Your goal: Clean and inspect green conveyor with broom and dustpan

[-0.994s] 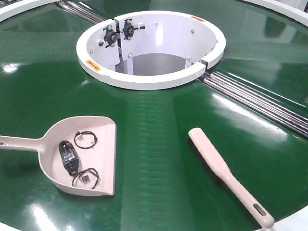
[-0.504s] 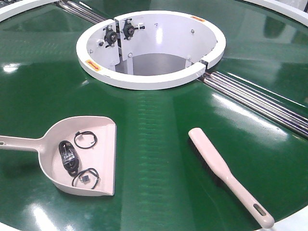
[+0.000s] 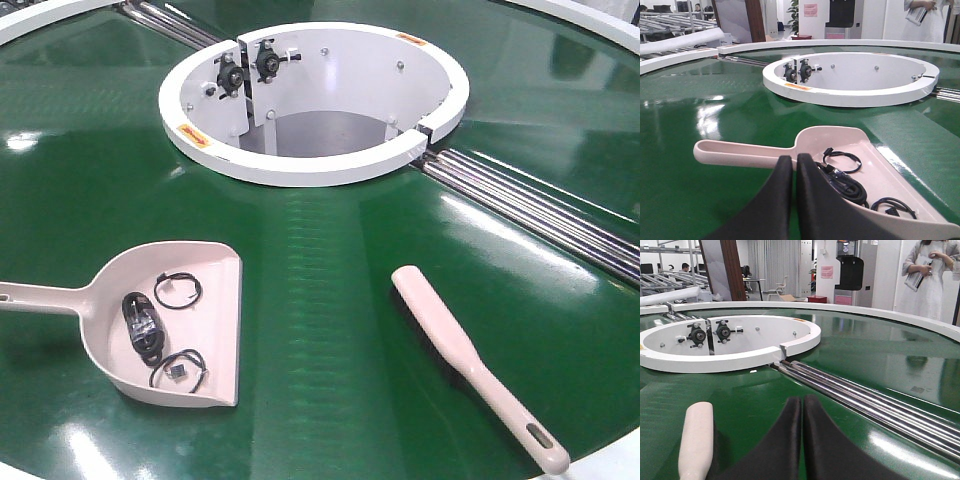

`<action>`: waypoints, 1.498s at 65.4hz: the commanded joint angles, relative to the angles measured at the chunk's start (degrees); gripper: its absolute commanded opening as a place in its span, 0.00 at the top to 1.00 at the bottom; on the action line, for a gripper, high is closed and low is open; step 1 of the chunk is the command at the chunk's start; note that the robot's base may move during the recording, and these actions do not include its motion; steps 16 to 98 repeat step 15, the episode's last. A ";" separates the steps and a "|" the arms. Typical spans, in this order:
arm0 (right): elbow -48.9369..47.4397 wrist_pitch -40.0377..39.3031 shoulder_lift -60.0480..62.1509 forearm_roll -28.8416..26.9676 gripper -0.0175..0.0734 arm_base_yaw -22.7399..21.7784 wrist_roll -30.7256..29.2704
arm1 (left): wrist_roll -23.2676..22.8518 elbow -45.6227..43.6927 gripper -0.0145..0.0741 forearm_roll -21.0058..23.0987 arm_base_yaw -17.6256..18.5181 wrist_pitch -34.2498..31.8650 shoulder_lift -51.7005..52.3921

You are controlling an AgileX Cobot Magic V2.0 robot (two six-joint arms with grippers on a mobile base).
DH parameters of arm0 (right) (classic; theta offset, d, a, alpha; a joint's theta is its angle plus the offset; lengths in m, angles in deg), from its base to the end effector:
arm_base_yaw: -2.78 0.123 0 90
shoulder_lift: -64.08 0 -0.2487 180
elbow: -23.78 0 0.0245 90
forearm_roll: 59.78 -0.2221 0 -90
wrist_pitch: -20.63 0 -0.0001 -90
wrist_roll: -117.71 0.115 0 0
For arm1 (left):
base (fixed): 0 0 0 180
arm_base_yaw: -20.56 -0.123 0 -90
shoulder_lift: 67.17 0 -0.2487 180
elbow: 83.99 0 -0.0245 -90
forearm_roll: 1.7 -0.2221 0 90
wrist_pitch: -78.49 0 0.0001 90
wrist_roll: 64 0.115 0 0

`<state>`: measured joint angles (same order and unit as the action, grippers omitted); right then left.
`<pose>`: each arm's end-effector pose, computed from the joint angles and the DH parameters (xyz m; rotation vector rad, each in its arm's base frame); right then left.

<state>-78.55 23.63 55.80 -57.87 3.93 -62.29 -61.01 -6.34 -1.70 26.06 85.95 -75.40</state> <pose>0.0887 0.0016 0.2010 -0.0400 1.5519 -0.0118 0.0880 -0.0085 0.1922 0.1206 1.6247 -0.0337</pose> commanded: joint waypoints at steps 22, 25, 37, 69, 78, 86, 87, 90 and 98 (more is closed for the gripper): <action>0.18 -4.44 0.61 0.51 0.82 -0.39 0.00 | -0.34 0.54 0.84 0.00 -0.10 -3.86 0.85; 0.18 -4.44 0.61 0.51 0.82 -0.39 0.00 | -0.34 0.54 0.84 0.00 -0.10 -3.86 0.85; 0.18 -4.44 0.61 0.51 0.82 -0.39 0.00 | -0.34 0.54 0.84 0.00 -0.10 -3.86 0.85; 0.18 -4.44 0.61 0.51 0.82 -0.39 0.00 | -0.34 0.54 0.84 0.00 -0.10 -3.86 0.85; 0.18 -4.44 0.61 0.51 0.82 -0.39 0.00 | -0.34 0.54 0.84 0.00 -0.10 -3.86 0.85; 0.18 -4.44 0.61 0.51 0.82 -0.39 0.00 | -0.34 0.54 0.84 0.00 -0.10 -3.86 0.85; 0.18 -4.44 0.61 0.51 0.82 -0.39 0.00 | -0.34 0.54 0.84 0.00 -0.10 -3.86 0.85; 0.18 -4.44 0.61 0.51 0.82 -0.39 0.00 | -0.34 0.54 0.84 0.00 -0.10 -3.86 0.85; 0.18 -4.44 0.61 0.51 0.82 -0.39 0.00 | -0.34 0.54 0.84 0.00 -0.10 -3.86 0.85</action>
